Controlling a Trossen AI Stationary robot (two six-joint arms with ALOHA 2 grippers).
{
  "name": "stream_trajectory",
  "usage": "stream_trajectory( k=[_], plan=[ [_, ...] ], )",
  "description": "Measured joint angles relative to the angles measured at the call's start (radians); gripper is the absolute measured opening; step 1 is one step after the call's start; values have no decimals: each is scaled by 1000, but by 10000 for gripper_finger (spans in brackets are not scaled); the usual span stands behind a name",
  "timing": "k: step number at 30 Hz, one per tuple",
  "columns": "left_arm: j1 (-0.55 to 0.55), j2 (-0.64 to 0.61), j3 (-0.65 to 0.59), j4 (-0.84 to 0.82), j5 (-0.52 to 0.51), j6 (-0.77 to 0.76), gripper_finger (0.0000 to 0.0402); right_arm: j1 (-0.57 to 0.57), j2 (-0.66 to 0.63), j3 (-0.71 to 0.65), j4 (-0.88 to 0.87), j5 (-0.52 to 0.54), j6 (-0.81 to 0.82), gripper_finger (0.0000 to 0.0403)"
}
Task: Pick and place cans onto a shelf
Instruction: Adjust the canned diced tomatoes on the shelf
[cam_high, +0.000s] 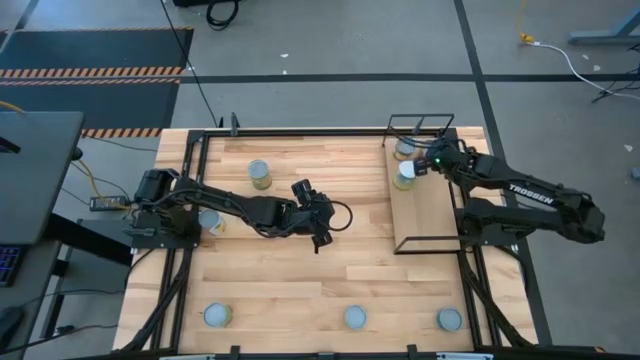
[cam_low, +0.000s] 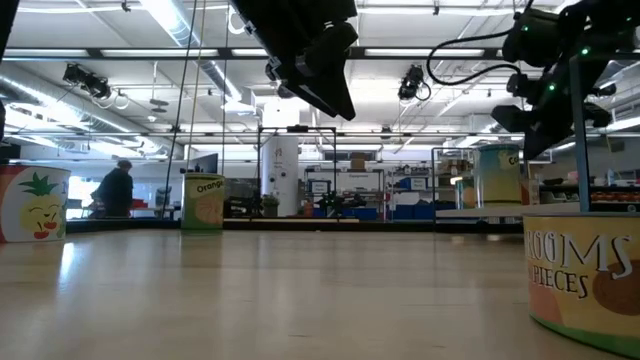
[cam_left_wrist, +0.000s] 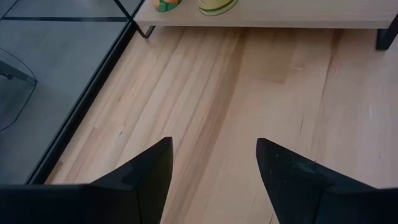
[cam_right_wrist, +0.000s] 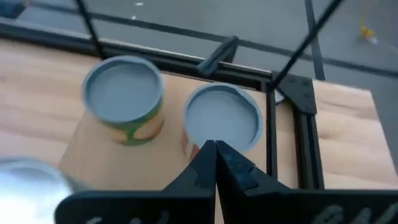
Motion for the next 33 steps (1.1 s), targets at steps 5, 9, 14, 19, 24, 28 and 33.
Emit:
stream_trajectory(
  k=[5,9,14,19,24,28,33],
  plan=[
    [0,0,0,-1,0,1,235,-50,19,-1,8,-50,131,8],
    [0,0,0,-1,0,1,236,-112,56,-1,42,-205,136,17],
    [-4,0,0,0,0,-1,236,-223,105,-1,20,-269,210,14],
    [-20,0,0,3,0,19,236,-296,139,-1,30,-340,273,12],
    [-57,0,0,6,0,91,236,-306,157,-1,34,-335,322,17],
    [-89,0,0,6,0,104,236,-305,157,-1,34,-303,339,20],
    [-130,0,0,-19,0,106,236,-305,157,-1,34,-284,338,20]
  ],
)
